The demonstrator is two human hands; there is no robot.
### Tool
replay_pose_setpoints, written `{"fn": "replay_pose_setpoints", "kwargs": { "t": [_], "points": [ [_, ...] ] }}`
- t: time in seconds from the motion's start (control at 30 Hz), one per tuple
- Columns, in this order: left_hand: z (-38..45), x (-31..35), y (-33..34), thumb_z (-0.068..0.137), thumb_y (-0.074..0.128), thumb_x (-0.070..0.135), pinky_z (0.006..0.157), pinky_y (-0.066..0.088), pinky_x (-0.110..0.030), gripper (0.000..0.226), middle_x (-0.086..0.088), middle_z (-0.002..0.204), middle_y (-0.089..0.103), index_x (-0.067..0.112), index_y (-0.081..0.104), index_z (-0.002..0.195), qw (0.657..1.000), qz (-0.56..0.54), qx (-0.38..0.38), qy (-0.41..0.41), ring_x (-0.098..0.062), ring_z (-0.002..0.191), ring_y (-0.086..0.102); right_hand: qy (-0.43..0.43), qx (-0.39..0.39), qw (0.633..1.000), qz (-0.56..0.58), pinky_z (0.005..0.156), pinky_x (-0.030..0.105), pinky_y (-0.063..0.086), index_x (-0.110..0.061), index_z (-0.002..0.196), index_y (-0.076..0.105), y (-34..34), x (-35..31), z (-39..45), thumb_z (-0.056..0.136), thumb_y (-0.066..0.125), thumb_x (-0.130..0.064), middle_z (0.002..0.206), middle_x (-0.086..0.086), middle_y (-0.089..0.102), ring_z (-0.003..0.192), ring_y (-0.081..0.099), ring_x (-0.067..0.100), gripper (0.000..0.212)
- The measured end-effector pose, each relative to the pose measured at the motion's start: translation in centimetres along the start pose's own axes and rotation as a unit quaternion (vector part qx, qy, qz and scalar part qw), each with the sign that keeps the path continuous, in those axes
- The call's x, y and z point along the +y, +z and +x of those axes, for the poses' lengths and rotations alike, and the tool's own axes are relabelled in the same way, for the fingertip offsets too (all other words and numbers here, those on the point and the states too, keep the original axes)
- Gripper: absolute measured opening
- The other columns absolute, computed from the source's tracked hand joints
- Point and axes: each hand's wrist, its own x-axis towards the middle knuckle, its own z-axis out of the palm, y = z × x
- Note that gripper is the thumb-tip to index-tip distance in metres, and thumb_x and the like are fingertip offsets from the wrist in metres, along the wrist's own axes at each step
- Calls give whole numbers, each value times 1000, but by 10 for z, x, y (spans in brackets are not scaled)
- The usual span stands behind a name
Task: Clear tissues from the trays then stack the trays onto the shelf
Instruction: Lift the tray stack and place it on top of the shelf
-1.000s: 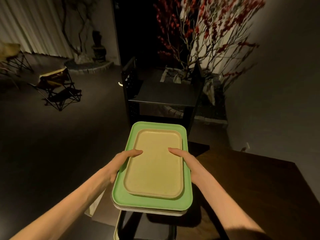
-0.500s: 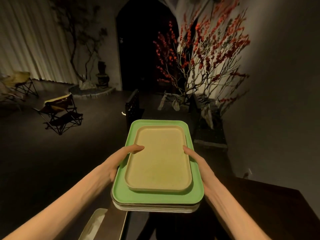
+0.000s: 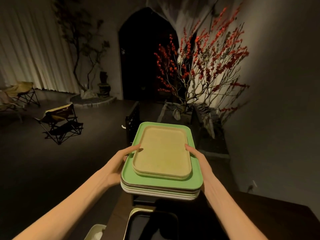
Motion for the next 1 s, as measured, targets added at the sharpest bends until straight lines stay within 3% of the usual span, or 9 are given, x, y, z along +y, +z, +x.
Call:
{"fn": "replay_pose_setpoints", "kwargs": {
  "t": [0.23, 0.33, 0.43, 0.5, 0.6, 0.73, 0.83, 0.9, 1.0],
  "points": [
    [-2, -8, 0, 66, 86, 21, 76, 61, -48, 59, -25, 109, 71, -1, 68, 118, 999, 31, 25, 9, -38, 88, 73, 8, -14, 1000, 5, 104, 52, 47, -11, 123, 69, 7, -14, 7, 83, 74, -32, 117, 17, 72, 104, 69, 36, 46],
    [9, -4, 6, 73, 76, 22, 79, 60, -47, 55, -24, 111, 70, 1, 63, 122, 998, 5, 62, 32, -39, 91, 70, 1, -39, 999, 11, 94, 46, 52, -12, 123, 70, 18, -23, 0, 89, 65, -37, 113, 16, 73, 98, 71, 34, 42],
    [22, -5, 6, 70, 80, 24, 90, 56, -49, 64, -23, 117, 69, 3, 62, 127, 996, -1, 78, 31, -39, 100, 68, 34, -90, 995, -14, 99, 51, 50, -17, 131, 64, 9, -17, -18, 92, 62, -43, 129, 17, 66, 117, 64, 36, 46],
    [29, -4, 5, 69, 81, 24, 92, 54, -50, 65, -23, 118, 69, 4, 61, 128, 996, -7, 82, 33, -39, 101, 67, 82, -102, 988, -78, 88, 53, 58, -22, 134, 60, -6, -13, -30, 85, 72, -46, 133, 17, 63, 111, 67, 41, 56],
    [36, 3, 11, 70, 80, 26, 87, 57, -50, 62, -21, 116, 71, 7, 63, 126, 995, -14, 89, 44, -38, 97, 69, 107, -91, 986, -88, 66, 39, 64, -12, 130, 63, -15, -13, -38, 64, 90, -29, 132, 21, 63, 88, 72, 40, 73],
    [46, 14, 26, 81, 73, 35, 72, 62, -46, 47, -19, 106, 74, 6, 67, 118, 996, -36, 66, 48, -34, 87, 74, 32, -31, 999, 24, 72, 33, 64, 0, 125, 66, -7, -16, -26, 81, 77, -12, 120, 19, 70, 94, 73, 28, 47],
    [46, 13, 19, 83, 72, 37, 90, 54, -57, 51, -22, 119, 69, 3, 66, 121, 998, -30, 34, 31, -39, 105, 69, 5, -9, 997, 74, 68, 31, 62, -4, 125, 63, -4, -15, -15, 90, 66, -13, 117, 17, 72, 95, 75, 25, 37],
    [45, 11, 10, 83, 75, 25, 94, 49, -61, 54, -26, 127, 64, 2, 60, 129, 1000, 3, 23, 12, -45, 116, 62, 1, -2, 997, 74, 70, 33, 61, -5, 126, 62, -4, -13, -11, 90, 66, -13, 118, 17, 72, 98, 74, 26, 37],
    [47, 10, 4, 80, 73, 3, 80, 55, -58, 54, -30, 123, 64, -3, 56, 130, 999, 4, 36, 10, -49, 112, 63, 2, -10, 997, 83, 83, 37, 59, -5, 127, 62, -3, -11, -6, 90, 67, -13, 120, 18, 71, 106, 71, 29, 38]
  ]
}}
